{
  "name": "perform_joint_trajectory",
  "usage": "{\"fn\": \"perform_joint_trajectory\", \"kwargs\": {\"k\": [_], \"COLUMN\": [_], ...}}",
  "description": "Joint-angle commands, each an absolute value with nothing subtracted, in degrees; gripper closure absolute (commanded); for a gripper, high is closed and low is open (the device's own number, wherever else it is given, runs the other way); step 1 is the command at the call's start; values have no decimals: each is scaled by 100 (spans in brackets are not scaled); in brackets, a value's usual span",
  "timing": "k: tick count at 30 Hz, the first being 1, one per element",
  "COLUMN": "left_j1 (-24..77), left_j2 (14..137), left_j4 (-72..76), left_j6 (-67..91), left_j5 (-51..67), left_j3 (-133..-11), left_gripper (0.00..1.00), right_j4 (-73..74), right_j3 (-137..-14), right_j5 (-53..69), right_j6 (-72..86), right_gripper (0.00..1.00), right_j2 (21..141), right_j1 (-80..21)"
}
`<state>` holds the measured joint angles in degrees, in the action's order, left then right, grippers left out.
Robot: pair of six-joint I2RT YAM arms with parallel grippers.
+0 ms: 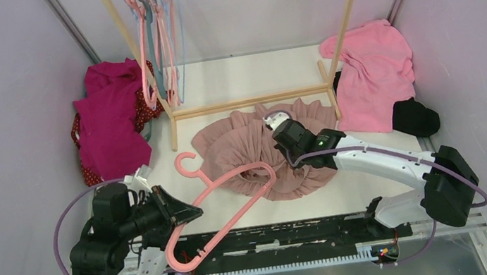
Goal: Place the skirt on the hanger
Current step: Hang the skirt on the hanger.
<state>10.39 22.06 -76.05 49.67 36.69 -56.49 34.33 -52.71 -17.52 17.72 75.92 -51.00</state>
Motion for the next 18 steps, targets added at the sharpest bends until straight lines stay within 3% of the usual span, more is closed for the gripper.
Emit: {"fn": "perform_joint_trajectory", "kwargs": {"k": [1,18], "left_j1": [931,559], "left_j2": [2226,2042], "left_j4": [-7353,-7424], "left_j6": [5162,5036], "left_j5": [4094,4779], "left_j3": [-5807,-5229], "left_gripper": [97,97], "right_j4": [3264,3129], "right_j3": [-5685,-5981], "right_j5": [-1997,-1697], "right_j6": [1832,1815], "right_gripper": [99,99], "right_j2": [7384,7597], "right_j1": [-5036,-4860]}}
